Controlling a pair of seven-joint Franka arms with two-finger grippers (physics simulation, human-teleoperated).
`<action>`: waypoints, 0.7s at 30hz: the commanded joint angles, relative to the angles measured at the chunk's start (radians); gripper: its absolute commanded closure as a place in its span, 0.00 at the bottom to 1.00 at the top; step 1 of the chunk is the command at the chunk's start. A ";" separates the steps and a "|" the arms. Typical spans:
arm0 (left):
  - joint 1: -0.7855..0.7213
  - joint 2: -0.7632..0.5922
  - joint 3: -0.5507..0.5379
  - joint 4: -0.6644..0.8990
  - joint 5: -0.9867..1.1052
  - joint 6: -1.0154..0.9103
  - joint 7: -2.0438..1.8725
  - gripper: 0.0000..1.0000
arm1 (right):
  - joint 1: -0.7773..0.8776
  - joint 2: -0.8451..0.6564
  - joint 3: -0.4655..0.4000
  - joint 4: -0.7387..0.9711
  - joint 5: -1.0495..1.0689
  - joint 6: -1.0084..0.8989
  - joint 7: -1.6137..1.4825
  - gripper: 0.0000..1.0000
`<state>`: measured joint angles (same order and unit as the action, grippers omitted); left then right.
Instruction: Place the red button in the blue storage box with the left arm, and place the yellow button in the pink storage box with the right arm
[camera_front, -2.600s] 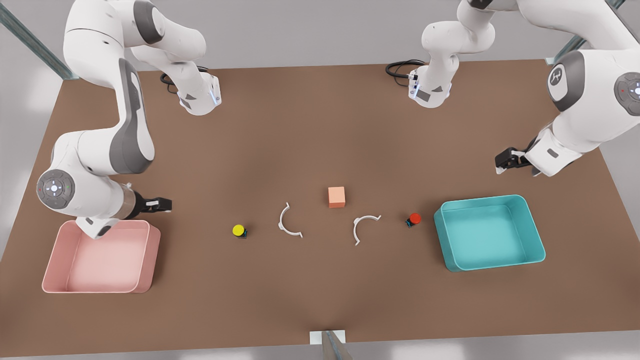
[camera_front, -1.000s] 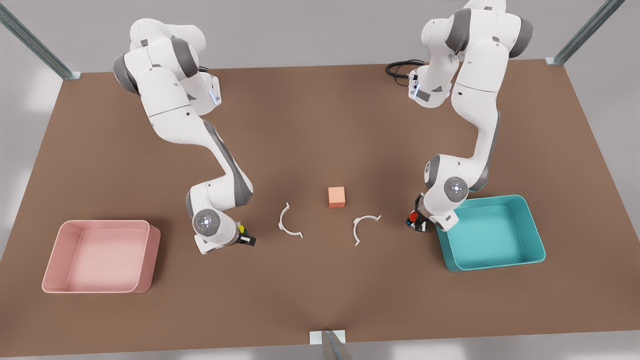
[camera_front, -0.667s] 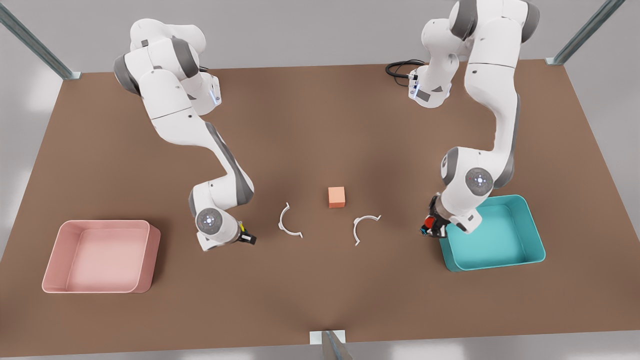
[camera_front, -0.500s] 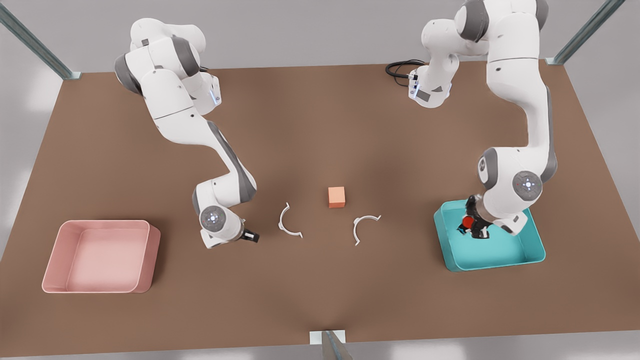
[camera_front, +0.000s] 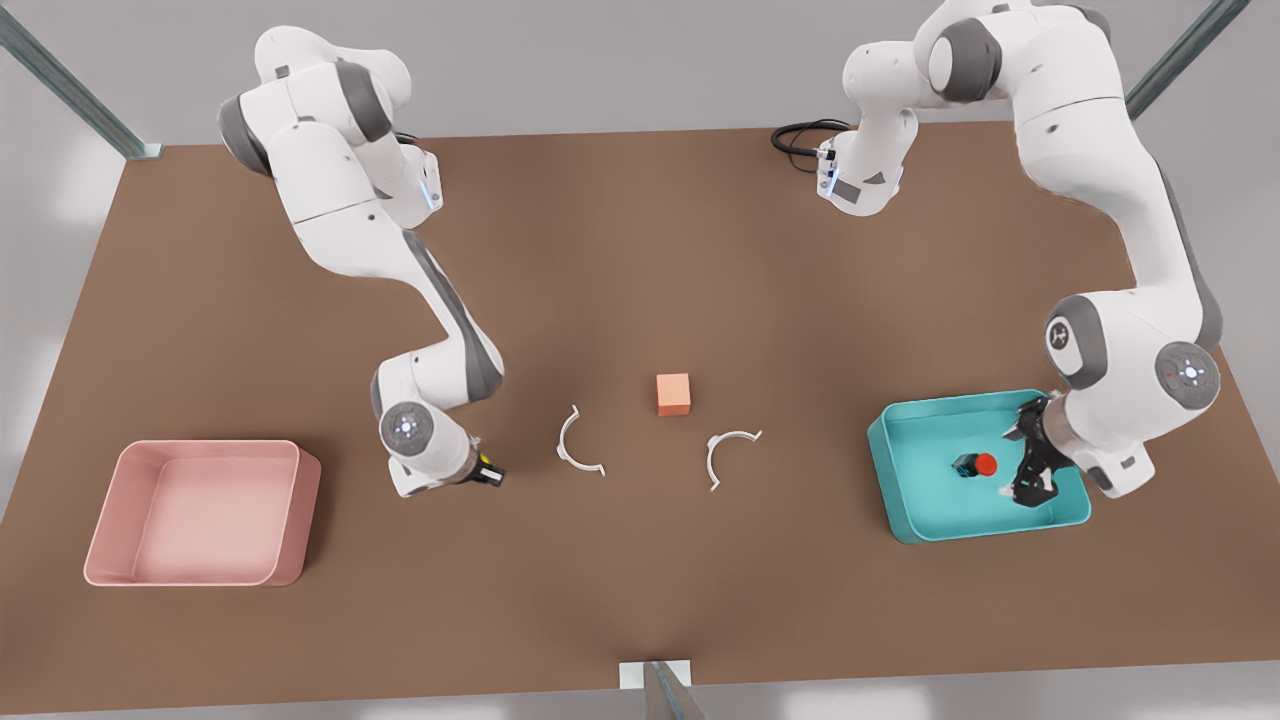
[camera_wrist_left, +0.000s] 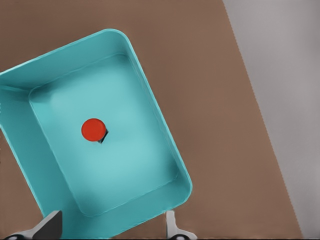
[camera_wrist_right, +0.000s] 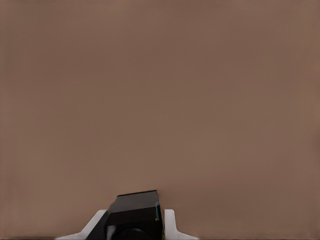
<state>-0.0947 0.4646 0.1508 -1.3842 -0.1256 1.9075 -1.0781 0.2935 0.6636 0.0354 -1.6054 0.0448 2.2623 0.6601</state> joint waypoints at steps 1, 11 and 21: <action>-0.017 -0.058 0.000 0.040 -0.006 -0.255 0.992 0.00 | -0.017 -0.029 0.001 -0.001 -0.020 -0.062 -0.020 0.72; 0.084 -0.219 -0.191 0.031 0.136 -0.327 1.222 0.00 | -0.224 -0.142 0.000 -0.028 -0.036 -0.179 -0.419 0.72; 0.082 -0.212 -0.191 0.031 0.136 -0.327 1.222 0.00 | -0.415 -0.203 -0.002 -0.028 -0.083 -0.219 -0.748 0.71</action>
<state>-0.0117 0.2516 -0.0397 -1.3535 0.0091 1.5922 -0.2370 -0.1105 0.4638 0.0341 -1.6342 -0.0098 2.0752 0.2817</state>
